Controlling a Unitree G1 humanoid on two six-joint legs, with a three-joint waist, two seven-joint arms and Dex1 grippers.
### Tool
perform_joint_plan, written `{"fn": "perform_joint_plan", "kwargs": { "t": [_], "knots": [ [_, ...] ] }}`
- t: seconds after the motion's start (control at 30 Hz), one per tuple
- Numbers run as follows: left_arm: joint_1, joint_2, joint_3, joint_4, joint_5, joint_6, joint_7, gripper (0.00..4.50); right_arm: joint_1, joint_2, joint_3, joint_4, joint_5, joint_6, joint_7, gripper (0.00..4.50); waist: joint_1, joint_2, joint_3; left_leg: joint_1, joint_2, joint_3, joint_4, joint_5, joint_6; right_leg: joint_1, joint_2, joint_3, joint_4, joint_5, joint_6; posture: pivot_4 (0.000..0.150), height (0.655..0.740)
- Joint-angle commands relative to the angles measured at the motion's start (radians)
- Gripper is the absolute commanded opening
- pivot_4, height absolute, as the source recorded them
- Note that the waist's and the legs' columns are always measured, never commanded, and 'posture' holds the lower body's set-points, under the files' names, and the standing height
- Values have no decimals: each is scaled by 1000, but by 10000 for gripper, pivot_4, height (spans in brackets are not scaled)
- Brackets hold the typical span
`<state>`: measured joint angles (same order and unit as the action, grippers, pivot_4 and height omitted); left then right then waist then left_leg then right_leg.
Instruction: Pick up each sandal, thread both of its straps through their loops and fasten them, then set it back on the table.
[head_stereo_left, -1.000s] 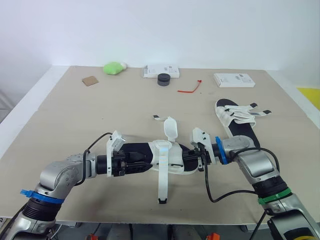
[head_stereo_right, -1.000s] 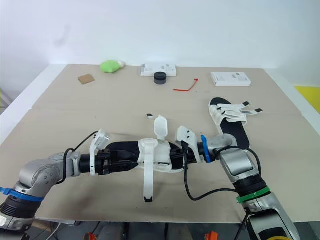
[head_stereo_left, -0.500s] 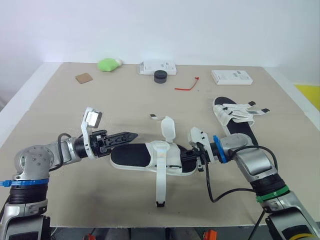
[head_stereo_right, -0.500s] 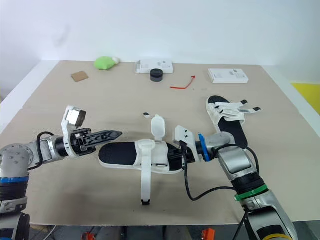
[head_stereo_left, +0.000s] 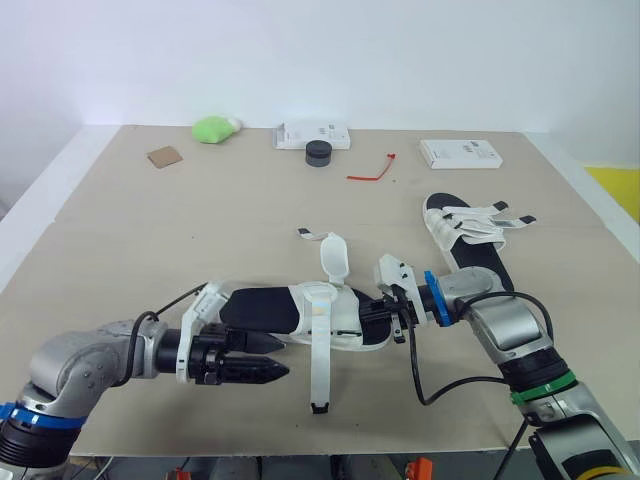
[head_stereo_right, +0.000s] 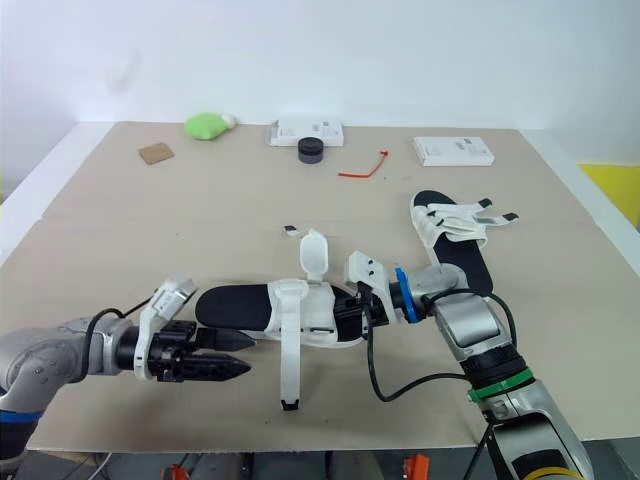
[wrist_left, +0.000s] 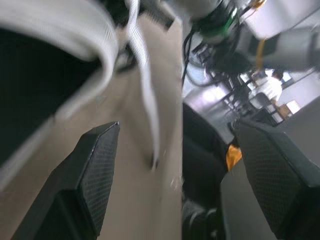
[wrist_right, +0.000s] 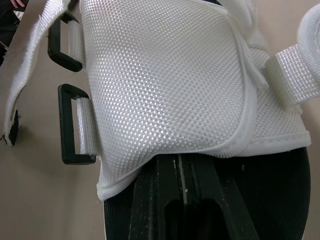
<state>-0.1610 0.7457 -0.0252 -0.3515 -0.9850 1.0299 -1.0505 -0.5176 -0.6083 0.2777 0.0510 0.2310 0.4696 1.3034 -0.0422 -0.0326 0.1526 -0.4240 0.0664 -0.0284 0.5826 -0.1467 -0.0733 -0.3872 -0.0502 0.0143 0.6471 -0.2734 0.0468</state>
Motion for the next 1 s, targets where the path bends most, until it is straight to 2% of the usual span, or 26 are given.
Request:
{"fn": "perform_joint_plan", "kwargs": {
  "t": [0.03,0.2,0.53,0.63,0.73,0.77,0.8,0.9,0.97,1.0],
  "knots": [
    [9,-6,-32,-12,31,-2,21,37796,45,-6,71,36,-45,29,-8,0,0,0,0,0,0,0,0,0,0,0,0,0,0,0,0,1500,7400],
    [1,-56,-97,10,84,1,70,37796,47,-7,70,34,-45,30,-9,0,0,0,0,0,0,0,0,0,1,0,0,0,0,0,0,1500,7400],
    [-132,-237,-113,118,71,85,183,37796,49,-8,69,29,-45,33,-15,0,0,0,0,0,0,0,1,0,1,5,1,1,0,0,1,1500,7400],
    [-156,-263,-119,126,78,100,197,37796,52,-9,67,23,-43,36,-17,0,0,0,0,0,0,-1,1,0,1,6,2,1,0,0,2,1500,7400],
    [-159,-260,-130,126,82,117,190,28686,56,-11,65,19,-42,37,-20,0,0,0,0,0,0,-1,2,0,2,6,2,1,1,1,2,1500,7400],
    [-160,-259,-130,129,79,123,188,27291,58,-13,65,18,-41,37,-21,0,0,0,0,0,0,-1,2,0,2,6,2,1,1,1,2,1500,7400],
    [-161,-258,-130,130,77,126,185,21531,59,-14,64,18,-41,37,-22,0,0,0,0,0,0,-1,2,0,2,6,2,1,1,1,2,1500,7400],
    [-164,-256,-117,131,69,134,183,10041,60,-15,62,16,-39,40,-24,0,1,1,0,2,0,-1,3,0,2,5,2,1,1,1,2,1500,7400],
    [-165,-253,-101,131,59,142,184,122,59,-15,62,16,-38,41,-26,0,1,1,-1,3,0,-2,4,0,2,6,2,1,1,1,2,1500,7400],
    [-165,-249,-90,130,49,150,184,122,60,-15,62,15,-37,42,-27,0,1,1,-1,4,0,-2,4,0,2,7,2,1,1,1,2,1500,7400]
  ]
}}
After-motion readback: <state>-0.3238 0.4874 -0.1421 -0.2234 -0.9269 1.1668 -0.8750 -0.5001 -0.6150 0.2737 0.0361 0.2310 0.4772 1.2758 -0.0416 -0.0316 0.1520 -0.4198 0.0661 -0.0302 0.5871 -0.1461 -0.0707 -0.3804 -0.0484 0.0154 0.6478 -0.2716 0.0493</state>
